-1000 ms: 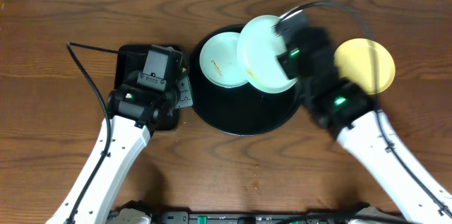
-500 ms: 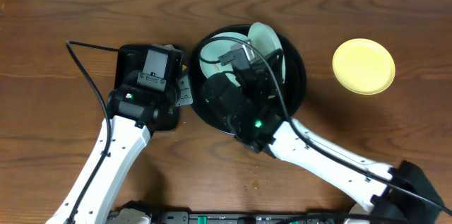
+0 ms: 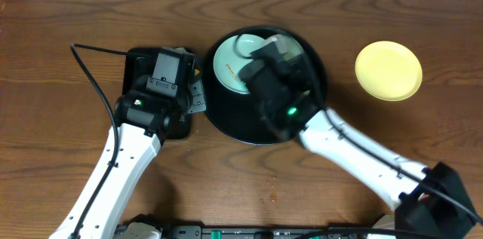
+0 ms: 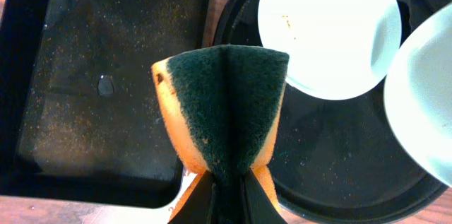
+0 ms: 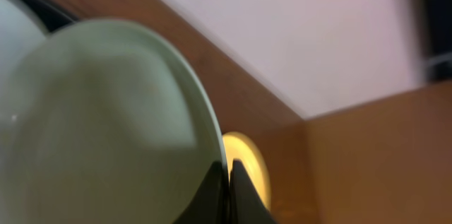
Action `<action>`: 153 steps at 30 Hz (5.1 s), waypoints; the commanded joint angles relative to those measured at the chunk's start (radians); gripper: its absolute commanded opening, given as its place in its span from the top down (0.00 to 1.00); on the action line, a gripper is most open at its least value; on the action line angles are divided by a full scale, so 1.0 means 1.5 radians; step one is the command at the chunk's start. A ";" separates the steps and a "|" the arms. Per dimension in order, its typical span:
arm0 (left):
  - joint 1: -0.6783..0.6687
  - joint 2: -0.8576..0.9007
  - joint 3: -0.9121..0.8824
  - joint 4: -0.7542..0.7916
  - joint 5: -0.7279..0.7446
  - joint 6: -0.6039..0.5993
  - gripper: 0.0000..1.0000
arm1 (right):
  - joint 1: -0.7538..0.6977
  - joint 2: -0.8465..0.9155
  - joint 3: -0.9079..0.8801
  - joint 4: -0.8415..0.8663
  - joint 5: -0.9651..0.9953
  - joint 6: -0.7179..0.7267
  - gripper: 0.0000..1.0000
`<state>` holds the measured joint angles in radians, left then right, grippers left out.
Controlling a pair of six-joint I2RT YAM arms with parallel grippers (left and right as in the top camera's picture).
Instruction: Clean dirty plates on tray and stack at the side
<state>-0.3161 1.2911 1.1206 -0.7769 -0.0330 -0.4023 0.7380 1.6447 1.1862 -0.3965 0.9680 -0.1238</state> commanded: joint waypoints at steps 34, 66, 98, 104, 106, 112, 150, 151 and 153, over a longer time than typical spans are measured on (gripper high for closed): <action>0.003 0.002 0.003 0.001 -0.021 0.034 0.92 | -0.720 0.148 0.058 -0.042 -0.951 0.057 0.23; 0.002 0.002 0.003 0.007 -0.021 0.034 0.92 | -0.243 0.431 0.310 0.033 -0.723 0.052 0.73; -0.155 0.284 0.003 0.371 0.192 -0.063 0.93 | -0.248 0.351 0.275 -0.384 -0.600 0.343 0.99; -0.173 0.338 0.003 0.386 0.191 -0.070 0.92 | -0.248 0.351 0.275 -0.368 -0.604 0.354 0.99; -0.173 0.352 0.003 0.396 0.191 -0.070 0.92 | -0.248 0.351 0.275 -0.369 -0.604 0.354 0.99; -0.173 0.387 0.003 0.420 0.191 -0.070 0.92 | -0.248 0.351 0.275 -0.363 -0.603 0.354 0.99; -0.171 0.449 0.003 0.374 -0.119 0.154 0.92 | -0.247 0.351 0.275 -0.354 -0.603 0.321 0.99; -0.171 0.450 0.003 0.374 -0.119 0.154 0.92 | -0.247 0.351 0.275 -0.354 -0.603 0.321 0.99; -0.171 0.454 0.003 0.375 -0.119 0.154 0.92 | -0.247 0.351 0.275 -0.354 -0.603 0.321 0.99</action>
<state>-0.5900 1.9301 1.1450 -0.1867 -0.1192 -0.2005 0.3687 2.1715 1.6249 -0.9348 0.0231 0.3744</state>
